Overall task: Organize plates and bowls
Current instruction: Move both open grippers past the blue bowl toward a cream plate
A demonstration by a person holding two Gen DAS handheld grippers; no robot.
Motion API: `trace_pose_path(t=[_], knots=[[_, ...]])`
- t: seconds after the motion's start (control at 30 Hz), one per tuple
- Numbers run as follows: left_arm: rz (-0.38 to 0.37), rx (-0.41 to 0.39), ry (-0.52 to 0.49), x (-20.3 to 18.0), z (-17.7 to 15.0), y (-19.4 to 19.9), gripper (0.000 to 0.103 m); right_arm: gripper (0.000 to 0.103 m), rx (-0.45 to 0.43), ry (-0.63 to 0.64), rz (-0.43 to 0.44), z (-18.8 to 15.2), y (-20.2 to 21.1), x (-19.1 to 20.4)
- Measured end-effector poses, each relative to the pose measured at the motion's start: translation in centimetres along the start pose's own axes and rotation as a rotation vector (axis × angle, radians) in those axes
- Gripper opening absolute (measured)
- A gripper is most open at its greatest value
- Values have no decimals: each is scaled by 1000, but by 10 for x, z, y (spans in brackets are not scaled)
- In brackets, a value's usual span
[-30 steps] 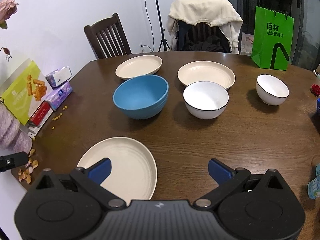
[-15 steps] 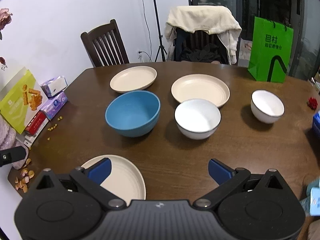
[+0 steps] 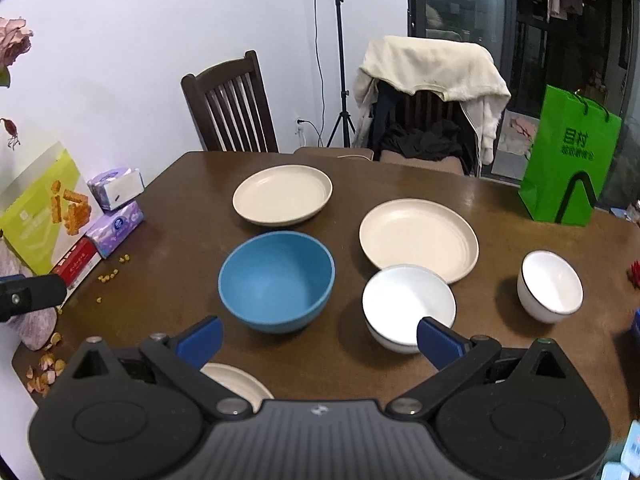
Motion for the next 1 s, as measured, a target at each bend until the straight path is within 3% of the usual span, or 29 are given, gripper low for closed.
trace_pose_path(t=[0.5, 1.0], knots=[[34, -5, 76, 14, 45, -42, 103, 103, 17, 24, 2, 63, -46, 8], [88, 7, 102, 25, 78, -90, 103, 103, 50, 7, 0, 104, -94, -6]])
Point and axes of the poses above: each gripper's, at about its wrist camera, not at the fingertips, and y roughly against the way its jaws point, x to its left, z to its top, the point moved 9 cm from there along -y, roughly the way its jaws point, and after that the axes turned 8 degrees about -z, right-handed, at the moved point
